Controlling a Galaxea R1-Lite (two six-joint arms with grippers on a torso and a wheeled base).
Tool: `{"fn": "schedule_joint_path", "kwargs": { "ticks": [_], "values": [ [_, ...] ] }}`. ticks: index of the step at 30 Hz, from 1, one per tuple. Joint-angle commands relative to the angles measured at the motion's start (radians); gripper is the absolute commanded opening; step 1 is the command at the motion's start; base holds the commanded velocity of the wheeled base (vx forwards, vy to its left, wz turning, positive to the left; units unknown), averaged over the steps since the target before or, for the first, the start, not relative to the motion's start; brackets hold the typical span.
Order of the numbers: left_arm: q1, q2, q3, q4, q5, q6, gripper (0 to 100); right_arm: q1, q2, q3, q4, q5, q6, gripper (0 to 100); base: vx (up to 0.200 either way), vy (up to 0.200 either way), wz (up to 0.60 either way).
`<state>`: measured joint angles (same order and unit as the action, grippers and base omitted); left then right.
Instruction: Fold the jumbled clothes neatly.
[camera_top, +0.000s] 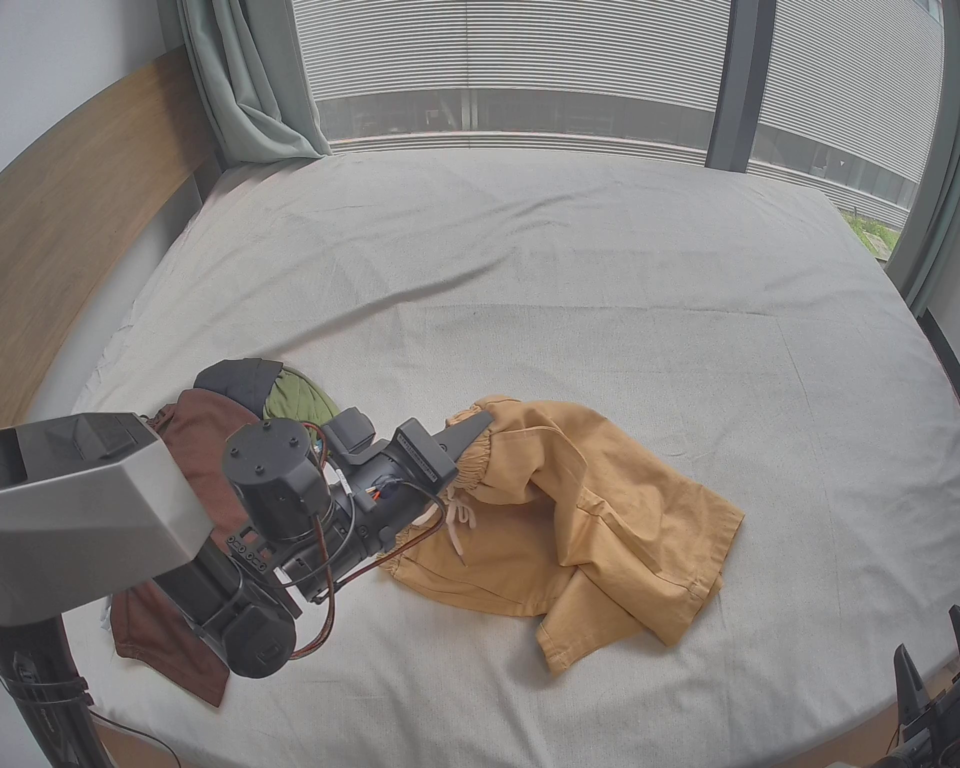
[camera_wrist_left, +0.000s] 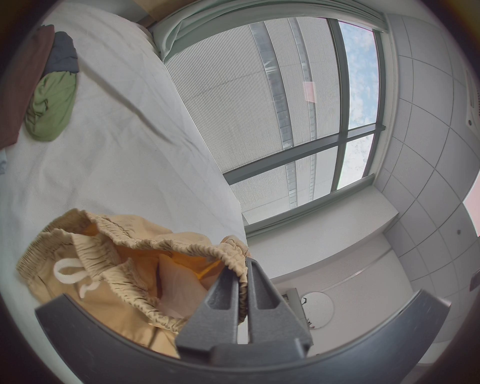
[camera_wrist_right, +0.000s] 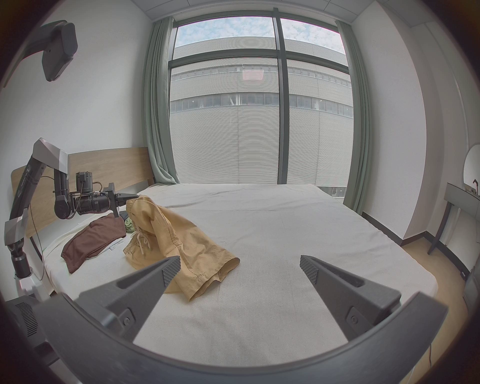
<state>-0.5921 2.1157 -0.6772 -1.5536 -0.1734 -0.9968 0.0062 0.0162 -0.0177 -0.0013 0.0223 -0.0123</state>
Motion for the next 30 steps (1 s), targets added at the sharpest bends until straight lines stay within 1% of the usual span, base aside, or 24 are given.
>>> {"fn": "schedule_joint_path", "kwargs": {
  "ticks": [1,2,3,4,6,7,14,17,19,23,30],
  "values": [
    [0.044,0.009,0.045,0.000,0.002,0.032,0,0.000,-0.016,0.018,0.000,-0.001,-0.001,100,0.000,0.000,0.00],
    [0.049,0.009,0.050,0.000,0.002,0.041,0,0.000,-0.016,0.018,0.000,-0.001,0.000,100,0.000,0.000,0.00],
    [0.069,0.012,0.079,0.000,0.000,0.076,0,0.000,-0.016,0.018,0.000,-0.001,-0.001,100,0.000,0.000,0.00],
    [0.069,0.012,0.079,0.000,0.000,0.076,0,0.000,-0.016,0.018,0.000,-0.001,-0.001,100,0.000,0.000,0.00],
    [0.114,0.015,0.123,0.000,-0.001,0.141,0,0.000,-0.016,0.018,0.000,0.001,0.000,100,0.000,0.000,0.00],
    [0.124,0.013,0.130,0.000,-0.001,0.149,0,0.000,-0.016,0.018,0.000,0.001,-0.001,100,0.000,0.000,0.00],
    [0.172,0.003,0.176,0.000,0.003,0.155,0,0.000,-0.016,0.018,0.000,-0.001,-0.001,100,0.000,0.000,0.00],
    [0.193,0.004,0.191,0.001,0.005,0.176,0,0.000,-0.016,0.018,0.000,0.001,-0.001,100,0.000,0.000,0.00],
    [0.226,0.007,0.205,0.000,0.002,0.202,0,0.000,-0.016,0.018,0.000,0.001,-0.001,100,0.000,0.000,0.00],
    [0.259,0.012,0.211,0.000,0.002,0.207,0,0.001,-0.016,0.018,0.000,0.001,0.000,100,0.000,0.000,0.00],
    [0.290,0.015,0.212,0.000,0.002,0.216,0,0.001,-0.016,0.018,0.000,0.001,-0.001,100,0.000,0.000,0.00]
  ]
}}
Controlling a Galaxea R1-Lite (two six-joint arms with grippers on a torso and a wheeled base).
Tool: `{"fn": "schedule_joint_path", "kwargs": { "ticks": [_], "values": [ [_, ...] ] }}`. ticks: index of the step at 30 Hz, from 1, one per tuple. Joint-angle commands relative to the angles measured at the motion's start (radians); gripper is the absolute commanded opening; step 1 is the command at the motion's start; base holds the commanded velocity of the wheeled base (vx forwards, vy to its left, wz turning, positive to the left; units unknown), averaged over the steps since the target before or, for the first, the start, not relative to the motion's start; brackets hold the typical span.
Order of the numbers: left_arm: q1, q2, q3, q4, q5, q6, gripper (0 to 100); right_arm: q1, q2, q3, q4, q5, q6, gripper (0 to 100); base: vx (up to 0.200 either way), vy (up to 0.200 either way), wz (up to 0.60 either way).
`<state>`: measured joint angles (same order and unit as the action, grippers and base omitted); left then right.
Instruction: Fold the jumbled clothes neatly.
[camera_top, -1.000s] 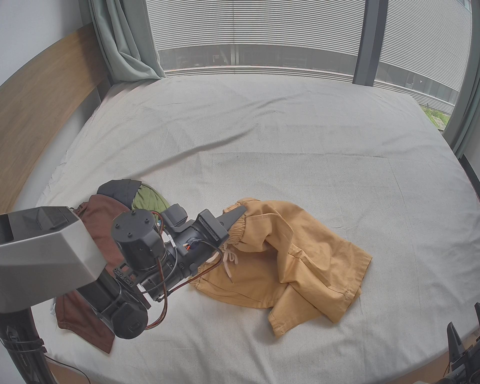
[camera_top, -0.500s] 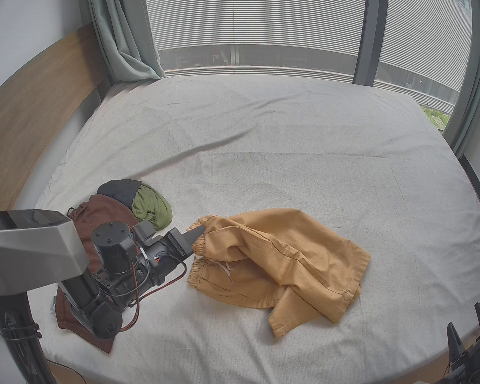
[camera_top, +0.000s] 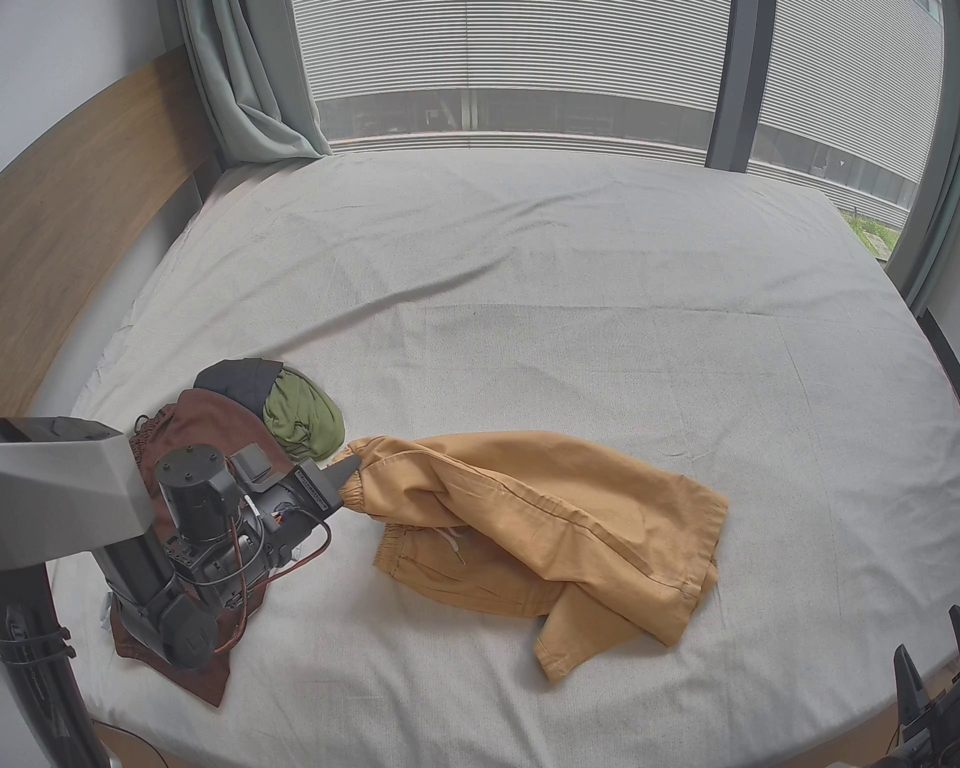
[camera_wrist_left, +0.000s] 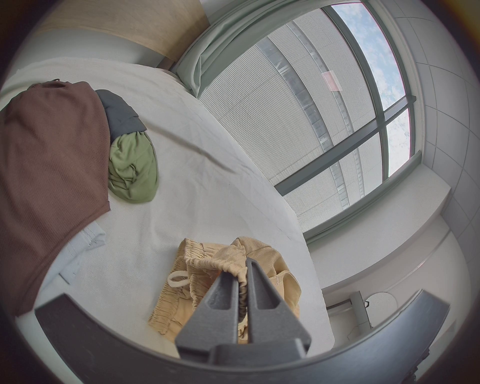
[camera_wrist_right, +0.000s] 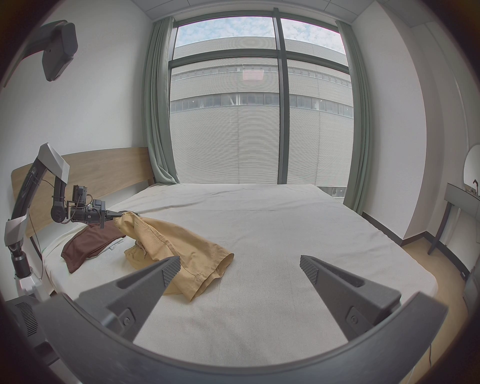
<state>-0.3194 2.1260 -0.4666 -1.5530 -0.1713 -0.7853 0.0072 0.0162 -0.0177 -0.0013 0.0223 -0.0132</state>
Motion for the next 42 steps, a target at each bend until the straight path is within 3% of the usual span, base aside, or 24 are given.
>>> {"fn": "schedule_joint_path", "kwargs": {
  "ticks": [1,10,42],
  "values": [
    [0.023,0.005,0.002,0.001,-0.002,0.006,0,0.000,-0.016,0.018,0.000,0.001,-0.001,100,0.000,0.000,0.00],
    [0.094,0.052,-0.001,-0.001,-0.008,0.081,0,0.000,-0.016,0.018,0.001,0.001,-0.001,100,0.000,0.000,0.00],
    [0.063,0.014,-0.007,-0.002,-0.005,0.070,0,-0.001,-0.016,0.018,0.001,0.010,-0.019,100,0.000,0.000,0.00]
  ]
}}
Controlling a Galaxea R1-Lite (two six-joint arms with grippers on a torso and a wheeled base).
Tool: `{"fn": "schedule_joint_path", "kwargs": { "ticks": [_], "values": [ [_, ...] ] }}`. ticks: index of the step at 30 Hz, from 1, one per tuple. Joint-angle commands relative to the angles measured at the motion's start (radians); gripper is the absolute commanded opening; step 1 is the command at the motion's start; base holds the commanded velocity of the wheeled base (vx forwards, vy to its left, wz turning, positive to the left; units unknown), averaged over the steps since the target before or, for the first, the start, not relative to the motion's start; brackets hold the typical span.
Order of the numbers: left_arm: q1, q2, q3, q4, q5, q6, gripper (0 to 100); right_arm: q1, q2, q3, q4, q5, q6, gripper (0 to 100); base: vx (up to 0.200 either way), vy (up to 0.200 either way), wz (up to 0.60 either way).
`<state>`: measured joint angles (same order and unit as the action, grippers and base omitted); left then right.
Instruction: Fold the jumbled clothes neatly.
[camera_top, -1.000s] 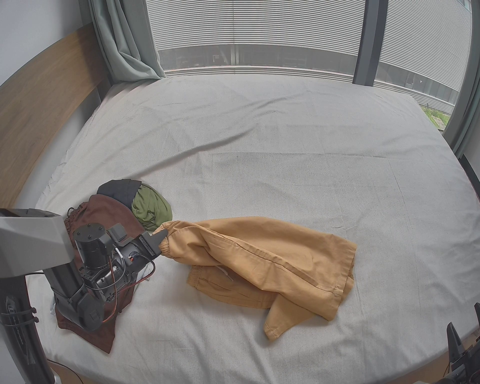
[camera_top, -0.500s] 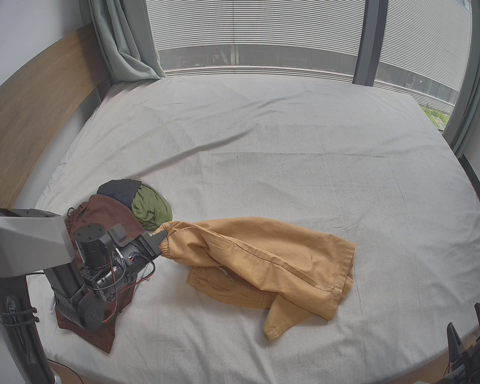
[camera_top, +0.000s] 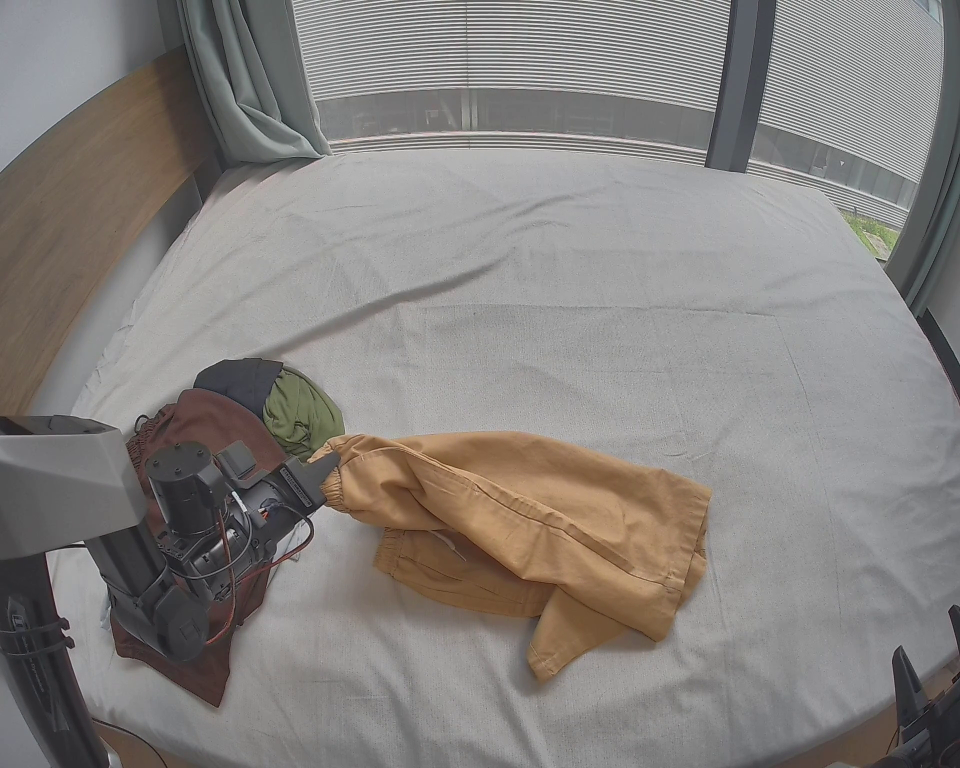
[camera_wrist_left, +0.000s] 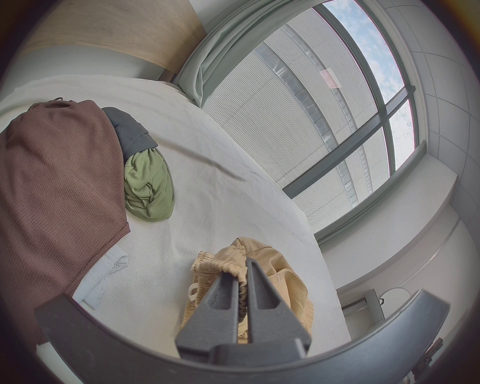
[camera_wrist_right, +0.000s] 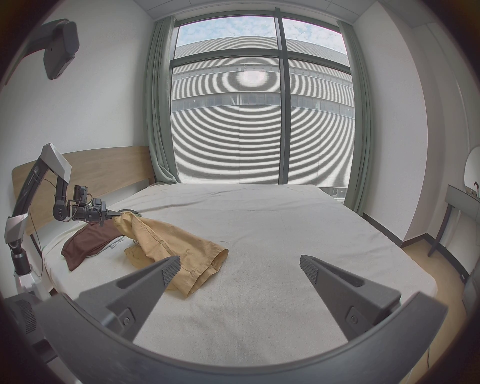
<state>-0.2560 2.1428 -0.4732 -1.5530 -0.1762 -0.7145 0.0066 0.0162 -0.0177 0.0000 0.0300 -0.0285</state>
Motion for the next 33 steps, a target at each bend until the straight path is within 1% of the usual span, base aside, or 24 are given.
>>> {"fn": "schedule_joint_path", "kwargs": {
  "ticks": [1,11,12,13,14,16,19,20,23,24,26,31,32,33],
  "values": [
    [-0.002,-0.004,0.001,-0.001,0.001,0.000,0,0.000,-0.016,0.018,0.000,0.002,-0.004,100,0.000,0.000,0.00],
    [0.001,-0.063,0.004,-0.001,0.000,-0.002,0,0.001,-0.016,0.018,-0.005,0.007,-0.011,100,0.000,0.000,0.00],
    [0.001,-0.066,0.007,-0.001,0.000,-0.008,0,-0.004,-0.016,-0.019,-0.052,0.013,-0.011,100,0.000,0.000,0.00],
    [0.001,-0.067,0.007,-0.001,0.000,-0.008,0,-0.005,-0.016,-0.027,-0.058,0.013,-0.011,100,0.000,0.000,0.00],
    [0.000,-0.066,0.005,-0.001,-0.002,-0.016,0,-0.016,0.044,-0.117,-0.127,0.013,-0.013,100,0.000,0.000,0.00],
    [-0.003,-0.058,0.004,-0.001,-0.002,-0.014,0,-0.005,0.185,-0.200,-0.140,0.014,-0.007,100,0.000,0.000,0.00],
    [-0.009,-0.057,0.005,-0.001,0.000,-0.014,0,0.012,0.223,-0.211,-0.138,0.018,0.001,100,0.000,0.000,0.00],
    [-0.009,-0.057,0.005,-0.001,0.000,-0.014,0,0.042,0.288,-0.208,-0.137,0.025,0.018,100,0.000,0.000,0.00],
    [-0.009,-0.057,0.008,-0.001,-0.003,-0.013,0,0.056,0.354,-0.205,-0.141,0.031,0.053,100,0.000,0.000,0.00],
    [-0.008,-0.057,0.007,-0.001,-0.005,-0.013,0,0.062,0.383,-0.212,-0.141,0.062,0.088,100,0.000,0.000,0.00],
    [-0.008,-0.057,0.005,-0.001,-0.006,-0.011,0,0.059,0.430,-0.231,-0.143,0.105,0.098,100,0.000,0.000,0.00],
    [-0.009,-0.058,0.002,-0.001,-0.005,-0.008,0,0.067,0.493,-0.245,-0.135,0.120,0.096,100,0.000,0.000,0.00],
    [-0.011,-0.063,0.005,-0.001,-0.005,-0.008,0,0.092,0.556,-0.234,-0.132,0.153,0.085,100,0.000,0.000,0.00],
    [-0.011,-0.063,0.005,-0.001,-0.005,-0.008,0,0.092,0.556,-0.234,-0.132,0.153,0.085,100,0.000,0.000,0.00]
  ]
}}
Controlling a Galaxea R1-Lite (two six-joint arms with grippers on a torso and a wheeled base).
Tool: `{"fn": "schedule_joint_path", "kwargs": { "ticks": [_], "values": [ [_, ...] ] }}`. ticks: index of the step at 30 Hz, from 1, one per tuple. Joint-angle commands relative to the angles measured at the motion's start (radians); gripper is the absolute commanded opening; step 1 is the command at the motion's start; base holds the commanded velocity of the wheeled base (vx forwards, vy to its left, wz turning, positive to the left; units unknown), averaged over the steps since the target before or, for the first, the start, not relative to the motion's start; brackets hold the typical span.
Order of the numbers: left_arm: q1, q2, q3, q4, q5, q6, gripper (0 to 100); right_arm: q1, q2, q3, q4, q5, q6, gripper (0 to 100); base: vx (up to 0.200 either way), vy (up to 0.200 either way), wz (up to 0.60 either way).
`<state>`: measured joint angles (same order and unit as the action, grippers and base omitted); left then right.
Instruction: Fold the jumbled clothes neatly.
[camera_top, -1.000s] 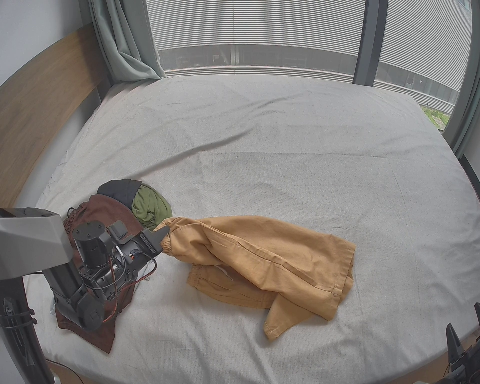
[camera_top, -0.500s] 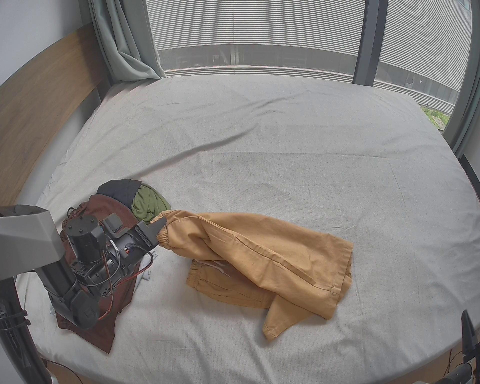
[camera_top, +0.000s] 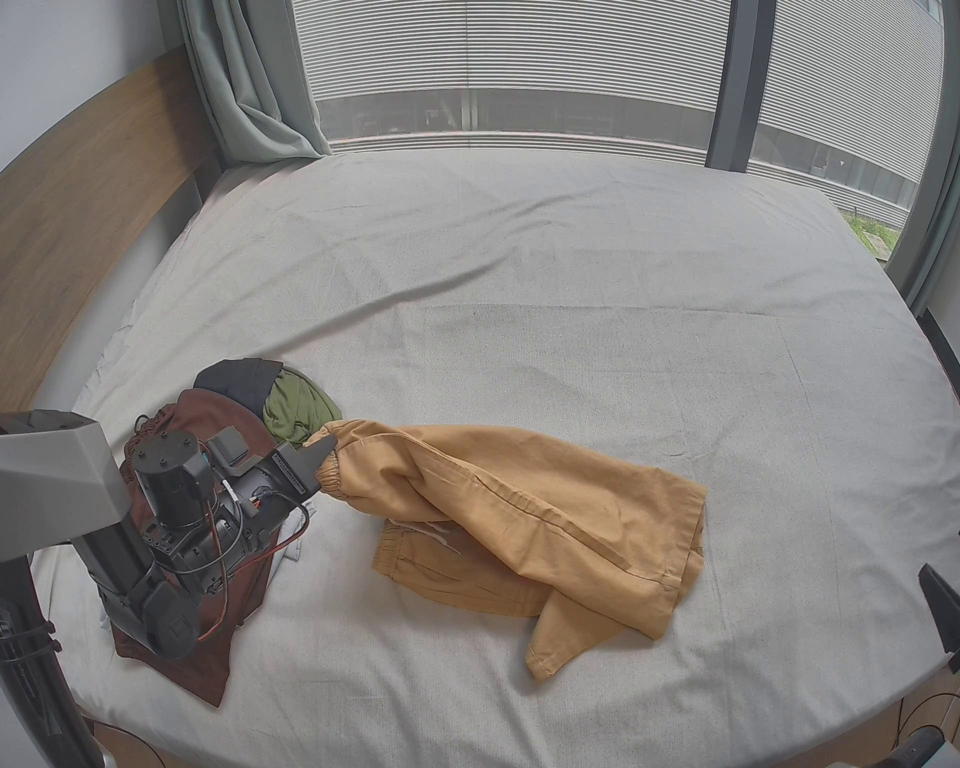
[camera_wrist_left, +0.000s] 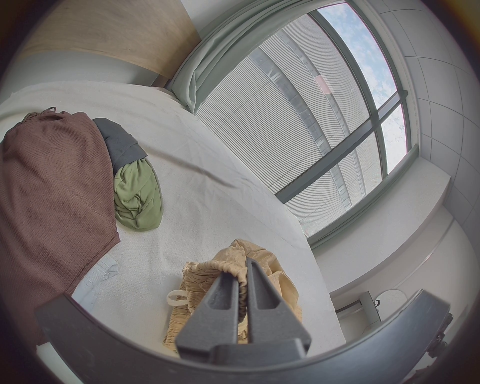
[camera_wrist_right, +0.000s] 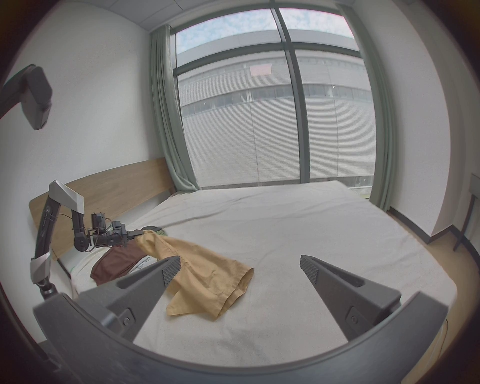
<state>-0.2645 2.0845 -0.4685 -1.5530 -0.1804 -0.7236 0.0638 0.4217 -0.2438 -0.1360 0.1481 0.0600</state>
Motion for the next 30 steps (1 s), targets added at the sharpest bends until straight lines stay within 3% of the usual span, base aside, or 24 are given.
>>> {"fn": "schedule_joint_path", "kwargs": {
  "ticks": [1,4,5,9,25,30],
  "values": [
    [-0.002,-0.006,0.001,-0.001,-0.001,0.003,0,0.050,0.186,-0.006,0.007,0.047,-0.014,100,0.000,0.000,0.00],
    [-0.002,-0.007,0.002,-0.001,-0.002,0.003,0,0.091,0.262,-0.011,0.007,0.090,-0.023,100,0.000,0.000,0.00],
    [-0.002,-0.007,0.004,-0.001,-0.002,0.003,0,0.116,0.298,-0.014,0.006,0.136,-0.020,100,0.000,0.000,0.00],
    [-0.004,-0.007,0.008,-0.001,-0.002,0.003,0,0.123,0.371,-0.029,-0.005,0.226,-0.019,100,0.000,0.000,0.00],
    [-0.010,-0.011,0.022,-0.001,-0.014,0.007,0,0.126,0.608,-0.195,-0.017,0.323,-0.017,100,0.000,0.000,0.00],
    [-0.009,-0.012,0.025,-0.001,-0.014,0.029,0,0.131,0.641,-0.178,-0.113,0.341,0.060,100,0.000,0.000,0.00]
  ]
}}
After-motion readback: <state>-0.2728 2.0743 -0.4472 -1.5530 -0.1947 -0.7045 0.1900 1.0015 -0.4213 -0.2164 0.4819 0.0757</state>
